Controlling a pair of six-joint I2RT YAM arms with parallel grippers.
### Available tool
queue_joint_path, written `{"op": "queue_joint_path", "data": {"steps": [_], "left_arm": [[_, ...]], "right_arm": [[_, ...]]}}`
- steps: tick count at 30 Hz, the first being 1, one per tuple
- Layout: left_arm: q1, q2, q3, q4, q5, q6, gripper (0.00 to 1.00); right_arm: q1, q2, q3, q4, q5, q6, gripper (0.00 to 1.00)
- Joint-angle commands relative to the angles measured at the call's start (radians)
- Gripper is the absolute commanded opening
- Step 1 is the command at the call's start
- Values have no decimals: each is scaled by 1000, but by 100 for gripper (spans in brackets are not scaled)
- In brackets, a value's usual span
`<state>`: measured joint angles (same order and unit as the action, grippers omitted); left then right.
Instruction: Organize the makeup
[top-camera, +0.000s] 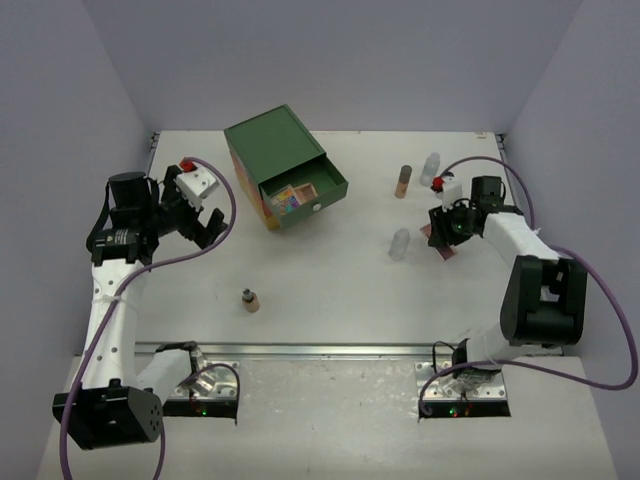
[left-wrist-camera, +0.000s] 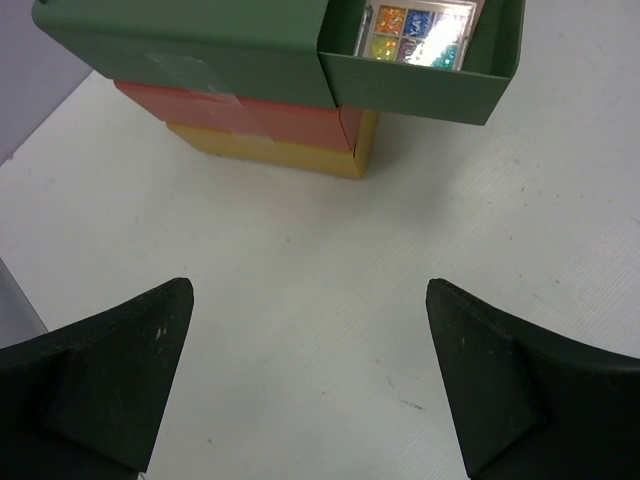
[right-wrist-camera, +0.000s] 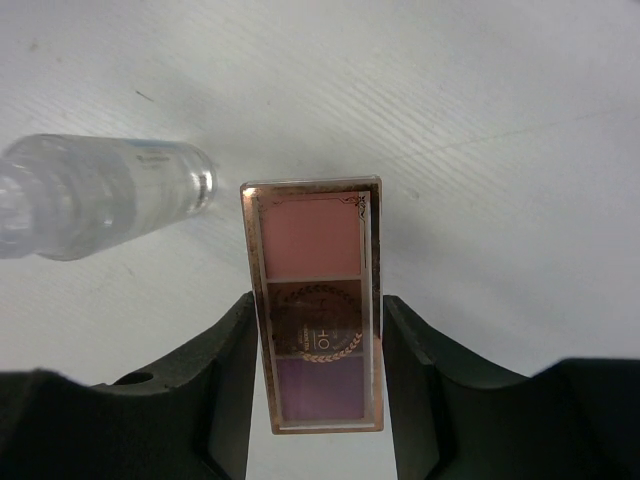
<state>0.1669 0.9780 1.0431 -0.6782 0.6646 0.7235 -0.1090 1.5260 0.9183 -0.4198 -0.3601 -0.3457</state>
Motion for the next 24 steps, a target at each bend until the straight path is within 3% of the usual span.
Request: {"op": "queue_joint_path", "data": {"steps": [1,8,13,24], "left_arm": [[6,1,11,60,38,-44,100],[6,15,22,71,31,-68,100],[6,20,12,78,26,-79,100],[5,-6,18,58,-16,-74,100]], "right_arm": [[104,-129,23,59,5,-20,13],[231,-179,226,-12,66,-64,12],[375,-198,315,48,-16,-208,14],[582,27,625,142,-95,-347,14]]}}
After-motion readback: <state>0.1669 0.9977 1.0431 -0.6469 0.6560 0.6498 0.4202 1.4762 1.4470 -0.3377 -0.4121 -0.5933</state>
